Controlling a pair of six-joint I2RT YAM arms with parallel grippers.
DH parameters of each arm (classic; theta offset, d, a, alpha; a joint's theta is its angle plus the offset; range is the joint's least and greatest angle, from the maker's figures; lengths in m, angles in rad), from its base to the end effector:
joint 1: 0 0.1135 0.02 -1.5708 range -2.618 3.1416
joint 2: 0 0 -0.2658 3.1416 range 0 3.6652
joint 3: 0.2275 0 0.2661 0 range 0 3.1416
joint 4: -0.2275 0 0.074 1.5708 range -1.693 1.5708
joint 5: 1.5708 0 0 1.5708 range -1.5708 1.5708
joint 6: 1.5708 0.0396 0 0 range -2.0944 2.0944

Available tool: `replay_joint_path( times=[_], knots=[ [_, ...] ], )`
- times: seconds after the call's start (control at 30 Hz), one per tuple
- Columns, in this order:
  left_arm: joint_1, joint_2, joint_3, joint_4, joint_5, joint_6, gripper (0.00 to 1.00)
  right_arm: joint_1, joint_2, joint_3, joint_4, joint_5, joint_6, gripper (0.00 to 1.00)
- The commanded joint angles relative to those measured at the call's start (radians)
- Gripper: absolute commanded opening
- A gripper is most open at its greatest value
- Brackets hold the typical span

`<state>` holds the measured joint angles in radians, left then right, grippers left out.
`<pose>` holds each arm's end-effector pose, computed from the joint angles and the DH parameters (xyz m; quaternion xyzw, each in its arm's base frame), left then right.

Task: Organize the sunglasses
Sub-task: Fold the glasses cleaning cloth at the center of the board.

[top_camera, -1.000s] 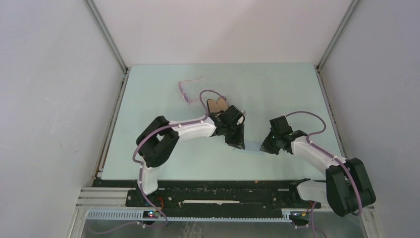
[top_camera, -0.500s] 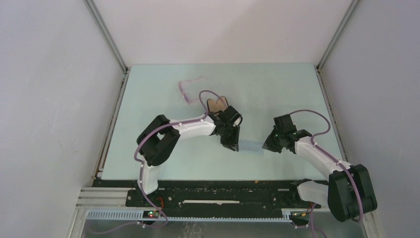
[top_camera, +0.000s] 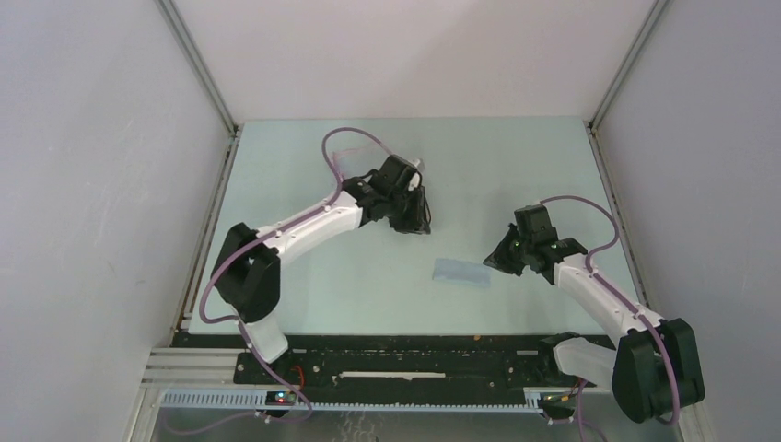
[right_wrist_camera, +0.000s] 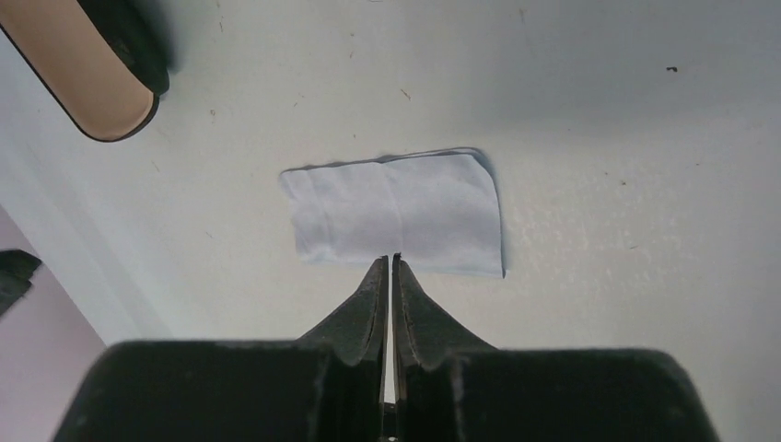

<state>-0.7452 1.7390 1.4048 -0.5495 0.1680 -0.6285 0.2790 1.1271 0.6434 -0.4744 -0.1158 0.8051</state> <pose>0.2901 -0.2766 0.2598 0.0829 0.9350 -0.2739 0.2094 0.2184 0.0673 0.1934 0.2307 0.9236 0.2026 0.2295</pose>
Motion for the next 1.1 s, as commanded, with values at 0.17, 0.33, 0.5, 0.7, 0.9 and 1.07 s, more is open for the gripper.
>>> replay_joint_path(
  times=[0.17,0.33,0.5,0.7,0.9,1.07],
  knots=[
    [0.07,-0.029,-0.018,-0.048,-0.001,0.034,0.43,-0.079,0.043,0.022,0.014,-0.012,-0.084,0.37],
    [0.046,0.027,-0.054,-0.027,-0.007,0.028,0.46,-0.118,0.118,0.025,-0.01,-0.029,-0.134,0.37],
    [0.114,0.035,-0.047,-0.025,-0.042,0.053,0.47,-0.121,0.134,0.025,-0.009,-0.045,-0.142,0.37],
    [0.24,0.091,0.019,-0.012,-0.065,0.02,0.59,-0.121,0.131,0.025,-0.003,-0.059,-0.136,0.37],
    [0.309,0.226,0.141,-0.006,-0.046,-0.007,0.6,-0.121,0.126,0.025,-0.01,-0.064,-0.134,0.37],
    [0.322,0.304,0.234,-0.009,-0.035,-0.032,0.56,-0.119,0.103,0.025,-0.026,-0.062,-0.133,0.37]
  ],
)
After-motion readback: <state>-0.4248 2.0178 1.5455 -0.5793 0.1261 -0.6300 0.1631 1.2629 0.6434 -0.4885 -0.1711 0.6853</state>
